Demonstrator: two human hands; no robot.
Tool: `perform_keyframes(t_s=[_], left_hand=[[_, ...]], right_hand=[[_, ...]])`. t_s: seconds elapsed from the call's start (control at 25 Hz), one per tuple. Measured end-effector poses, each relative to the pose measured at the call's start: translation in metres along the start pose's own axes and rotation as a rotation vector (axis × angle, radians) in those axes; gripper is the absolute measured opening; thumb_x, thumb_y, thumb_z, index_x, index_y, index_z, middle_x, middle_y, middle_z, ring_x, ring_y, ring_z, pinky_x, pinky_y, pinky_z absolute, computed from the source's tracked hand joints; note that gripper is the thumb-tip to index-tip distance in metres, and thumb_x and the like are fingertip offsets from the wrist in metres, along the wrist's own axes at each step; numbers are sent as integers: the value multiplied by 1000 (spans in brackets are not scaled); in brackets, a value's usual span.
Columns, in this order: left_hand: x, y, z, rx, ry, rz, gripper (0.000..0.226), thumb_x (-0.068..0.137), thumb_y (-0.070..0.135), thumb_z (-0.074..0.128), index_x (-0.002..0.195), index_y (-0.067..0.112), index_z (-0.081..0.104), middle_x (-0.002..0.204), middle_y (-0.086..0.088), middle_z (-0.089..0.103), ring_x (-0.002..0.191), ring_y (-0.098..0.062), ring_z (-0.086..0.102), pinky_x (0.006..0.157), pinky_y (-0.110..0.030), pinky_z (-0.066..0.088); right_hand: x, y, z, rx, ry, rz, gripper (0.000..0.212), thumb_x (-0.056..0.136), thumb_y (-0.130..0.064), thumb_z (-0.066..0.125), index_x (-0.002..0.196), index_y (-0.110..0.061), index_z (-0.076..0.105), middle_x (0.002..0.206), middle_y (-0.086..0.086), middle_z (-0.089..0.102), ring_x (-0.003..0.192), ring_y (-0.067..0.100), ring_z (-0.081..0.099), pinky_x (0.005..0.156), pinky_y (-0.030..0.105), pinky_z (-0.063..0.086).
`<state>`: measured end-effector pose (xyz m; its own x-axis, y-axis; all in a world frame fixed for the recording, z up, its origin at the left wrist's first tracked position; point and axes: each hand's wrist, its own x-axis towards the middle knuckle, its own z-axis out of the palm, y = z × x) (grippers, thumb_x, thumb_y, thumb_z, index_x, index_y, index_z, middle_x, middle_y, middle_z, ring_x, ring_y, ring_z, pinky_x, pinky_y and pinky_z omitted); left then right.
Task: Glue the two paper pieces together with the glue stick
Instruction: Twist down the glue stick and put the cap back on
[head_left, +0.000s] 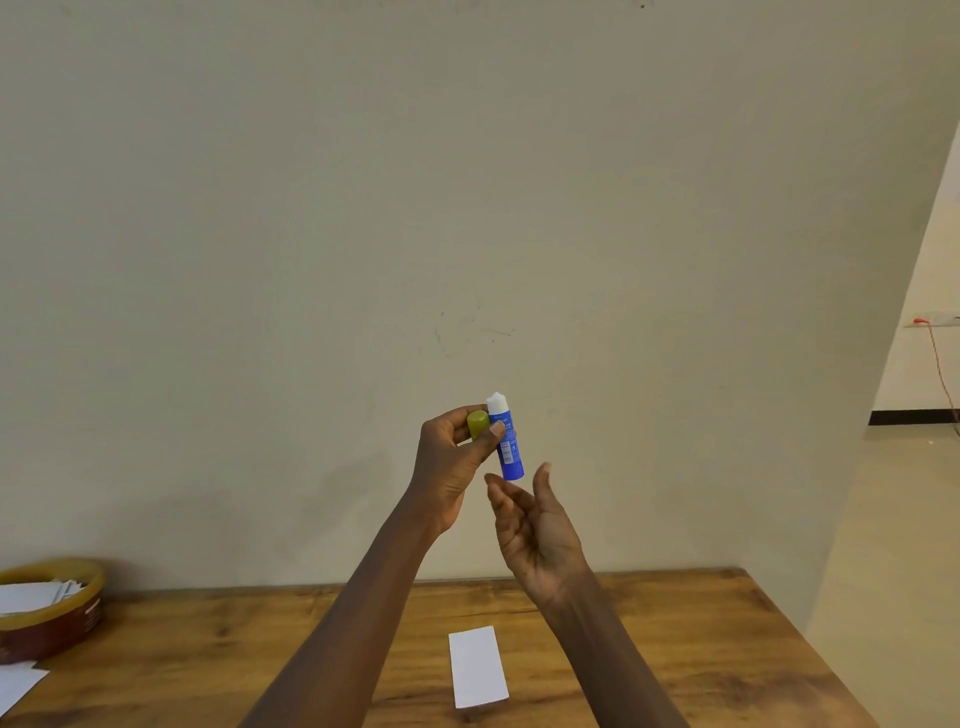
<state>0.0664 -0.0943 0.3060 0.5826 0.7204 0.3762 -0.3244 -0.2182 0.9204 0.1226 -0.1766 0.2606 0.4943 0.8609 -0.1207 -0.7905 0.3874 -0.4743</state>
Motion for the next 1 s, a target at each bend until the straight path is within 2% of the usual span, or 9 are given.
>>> perform_keyframes(t_s=[0.12, 0.24, 0.32, 0.44, 0.52, 0.68, 0.76, 0.84, 1.0], left_hand=[[-2, 1, 1, 16, -19, 13, 16, 83, 5, 58, 100, 5, 59, 101, -15, 63, 95, -28, 60, 78, -25, 52], [-3, 2, 3, 14, -16, 7, 18, 83, 5, 58, 101, 2, 59, 102, -18, 62, 96, -31, 59, 82, -31, 51], [-3, 3, 4, -3, -12, 3, 16, 82, 4, 59, 97, 3, 59, 98, -17, 62, 94, -29, 59, 85, -35, 50], [-2, 6, 3, -16, -13, 3, 14, 82, 3, 59, 96, 3, 59, 97, -17, 61, 92, -28, 58, 82, -31, 50], [-2, 6, 2, -6, -16, 2, 15, 83, 4, 58, 98, 2, 59, 99, -17, 62, 94, -28, 59, 82, -29, 50], [-4, 8, 3, -2, -26, 2, 13, 83, 4, 57, 96, 3, 58, 98, -16, 62, 93, -29, 59, 81, -29, 51], [-5, 8, 3, 14, -13, -2, 13, 83, 4, 57, 96, 4, 58, 95, -14, 62, 91, -27, 59, 78, -26, 51], [-5, 8, 1, 18, -5, -6, 18, 83, 3, 57, 101, 0, 58, 97, -15, 61, 92, -27, 58, 79, -27, 50], [-6, 8, -3, 52, -1, -5, 19, 84, 5, 57, 101, -1, 58, 102, -19, 62, 96, -30, 60, 81, -29, 51]], right_hand=[[-1, 0, -1, 169, -25, -16, 24, 86, -19, 50, 95, 2, 58, 61, 16, 71, 50, 13, 68, 43, 19, 55], [1, 5, -3, 103, -54, -144, 16, 84, -2, 50, 97, -3, 58, 84, 17, 69, 71, 20, 70, 55, 24, 59], [0, 5, -3, 64, -64, -133, 17, 80, -10, 57, 96, -3, 60, 87, 15, 68, 78, 22, 68, 59, 28, 60], [-2, 0, -1, 56, -37, -23, 41, 78, -39, 58, 84, 1, 64, 66, 13, 72, 56, 15, 69, 46, 20, 56], [0, -1, -2, 36, -15, -39, 30, 81, -31, 55, 85, -2, 62, 58, 10, 70, 46, 10, 65, 42, 17, 54], [4, 8, -4, 73, -73, -150, 19, 76, -6, 58, 95, -6, 59, 84, 14, 68, 67, 16, 70, 58, 24, 59], [0, 7, -2, 65, -87, -98, 31, 74, -22, 62, 99, -4, 59, 86, 15, 69, 73, 19, 70, 60, 27, 59], [0, 5, -1, 35, -55, -25, 46, 75, -42, 59, 91, 0, 64, 74, 14, 73, 62, 18, 70, 53, 23, 59], [-2, 4, 2, 30, -25, -94, 23, 77, -22, 59, 92, -4, 63, 63, 11, 72, 53, 13, 68, 48, 19, 57]])
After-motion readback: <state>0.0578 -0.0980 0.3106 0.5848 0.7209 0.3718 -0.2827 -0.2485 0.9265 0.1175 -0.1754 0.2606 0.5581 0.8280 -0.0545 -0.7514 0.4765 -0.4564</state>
